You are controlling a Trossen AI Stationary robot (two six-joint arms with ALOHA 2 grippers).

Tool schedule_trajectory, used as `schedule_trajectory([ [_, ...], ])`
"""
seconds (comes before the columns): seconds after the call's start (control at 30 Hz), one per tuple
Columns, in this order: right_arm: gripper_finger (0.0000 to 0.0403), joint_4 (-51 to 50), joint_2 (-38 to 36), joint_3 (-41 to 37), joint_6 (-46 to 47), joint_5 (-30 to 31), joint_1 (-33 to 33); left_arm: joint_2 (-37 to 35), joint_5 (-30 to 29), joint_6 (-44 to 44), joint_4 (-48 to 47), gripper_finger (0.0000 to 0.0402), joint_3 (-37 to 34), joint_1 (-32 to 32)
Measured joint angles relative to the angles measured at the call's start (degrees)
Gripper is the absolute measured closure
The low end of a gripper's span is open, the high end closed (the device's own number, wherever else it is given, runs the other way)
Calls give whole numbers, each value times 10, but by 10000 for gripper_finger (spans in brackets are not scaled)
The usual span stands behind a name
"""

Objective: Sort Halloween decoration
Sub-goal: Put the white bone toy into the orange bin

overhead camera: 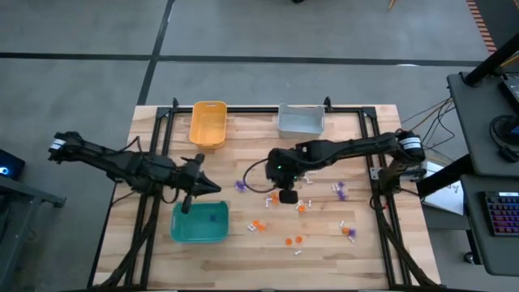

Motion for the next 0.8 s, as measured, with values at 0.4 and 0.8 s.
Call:
schedule_trajectory([
  [0.4, 349, -54, -81, -76, 196, 0, -1, 133, -21, 62, -46, 402, 74, 0],
  [0.8, 349, -77, -116, -115, 218, -1, 20, 288, -35, 156, -12, 402, 117, 4],
])
